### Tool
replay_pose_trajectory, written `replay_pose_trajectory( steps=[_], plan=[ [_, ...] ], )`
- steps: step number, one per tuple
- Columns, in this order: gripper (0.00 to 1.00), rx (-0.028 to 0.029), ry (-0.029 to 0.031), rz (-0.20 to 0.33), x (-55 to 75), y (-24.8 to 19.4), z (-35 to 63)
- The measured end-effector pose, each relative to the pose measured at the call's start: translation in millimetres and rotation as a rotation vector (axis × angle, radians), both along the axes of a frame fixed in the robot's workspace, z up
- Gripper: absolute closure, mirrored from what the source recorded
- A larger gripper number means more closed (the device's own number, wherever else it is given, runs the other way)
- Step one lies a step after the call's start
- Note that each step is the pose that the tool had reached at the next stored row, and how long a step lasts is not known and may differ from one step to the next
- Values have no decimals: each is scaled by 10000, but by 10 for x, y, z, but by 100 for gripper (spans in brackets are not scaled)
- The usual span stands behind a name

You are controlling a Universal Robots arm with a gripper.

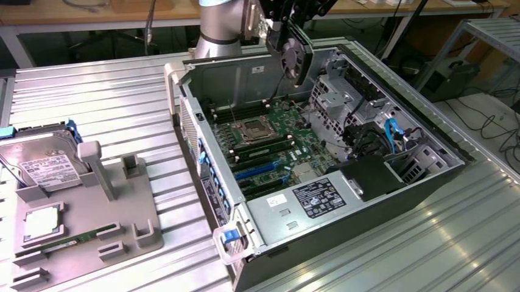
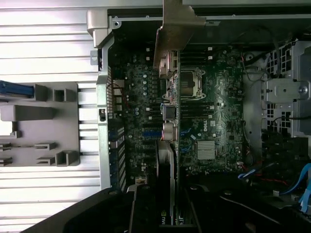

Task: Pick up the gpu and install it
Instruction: 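Pick up the gpu and move the gpu toward the slot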

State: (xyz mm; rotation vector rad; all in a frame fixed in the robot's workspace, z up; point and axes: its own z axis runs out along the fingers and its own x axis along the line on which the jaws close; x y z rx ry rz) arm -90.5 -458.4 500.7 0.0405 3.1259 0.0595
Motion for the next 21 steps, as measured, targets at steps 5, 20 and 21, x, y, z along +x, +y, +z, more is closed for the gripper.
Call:
replay_pose_trajectory(
  steps=[5,20,21],
  plan=[
    [73,0,0,-1,135,0,-2],
    [73,-4,0,0,452,1,-18],
    [73,-5,0,0,452,1,-18]
  ],
)
